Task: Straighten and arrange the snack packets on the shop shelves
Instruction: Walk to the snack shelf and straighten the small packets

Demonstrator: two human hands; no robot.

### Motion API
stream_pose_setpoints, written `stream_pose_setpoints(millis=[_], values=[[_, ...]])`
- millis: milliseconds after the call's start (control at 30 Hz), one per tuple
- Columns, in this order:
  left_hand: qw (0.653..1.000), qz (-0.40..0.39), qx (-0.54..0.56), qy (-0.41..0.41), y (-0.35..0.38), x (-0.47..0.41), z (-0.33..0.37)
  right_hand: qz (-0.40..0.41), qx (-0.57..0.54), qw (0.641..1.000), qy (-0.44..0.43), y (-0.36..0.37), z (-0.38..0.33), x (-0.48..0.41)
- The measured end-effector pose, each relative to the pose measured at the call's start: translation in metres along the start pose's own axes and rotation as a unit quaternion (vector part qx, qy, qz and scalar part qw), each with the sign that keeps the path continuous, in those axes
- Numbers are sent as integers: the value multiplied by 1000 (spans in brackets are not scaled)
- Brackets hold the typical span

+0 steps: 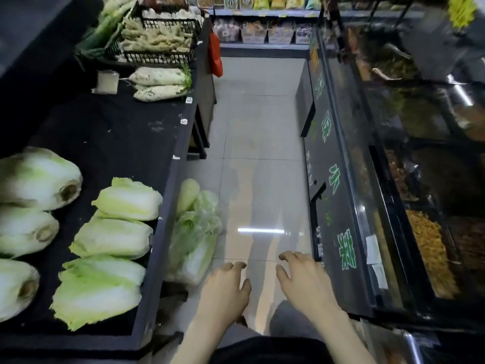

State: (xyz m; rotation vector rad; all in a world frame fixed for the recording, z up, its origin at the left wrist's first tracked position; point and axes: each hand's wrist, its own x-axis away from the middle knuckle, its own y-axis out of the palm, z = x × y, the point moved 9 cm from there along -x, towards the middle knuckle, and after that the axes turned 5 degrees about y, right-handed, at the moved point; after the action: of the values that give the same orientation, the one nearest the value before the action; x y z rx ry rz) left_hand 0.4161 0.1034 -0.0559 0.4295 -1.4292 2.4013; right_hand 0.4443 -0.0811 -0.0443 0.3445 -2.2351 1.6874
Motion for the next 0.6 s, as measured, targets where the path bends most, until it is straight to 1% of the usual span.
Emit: stream_pose_setpoints(millis=[200,333,433,600], values=[[1000,-20,2,-2,-30,-119,20,-33,0,999,-2,-23,-4,-85],[999,-22,0,-36,-64,-205,31,-53,-2,999,-13,-49,6,-158],[998,4,-6,-55,-98,-263,45,-55,8,998,-29,-80,13,-217],[998,41,-2,-52,-147,-337,80,-18,41,998,-44,-132,9,-314]])
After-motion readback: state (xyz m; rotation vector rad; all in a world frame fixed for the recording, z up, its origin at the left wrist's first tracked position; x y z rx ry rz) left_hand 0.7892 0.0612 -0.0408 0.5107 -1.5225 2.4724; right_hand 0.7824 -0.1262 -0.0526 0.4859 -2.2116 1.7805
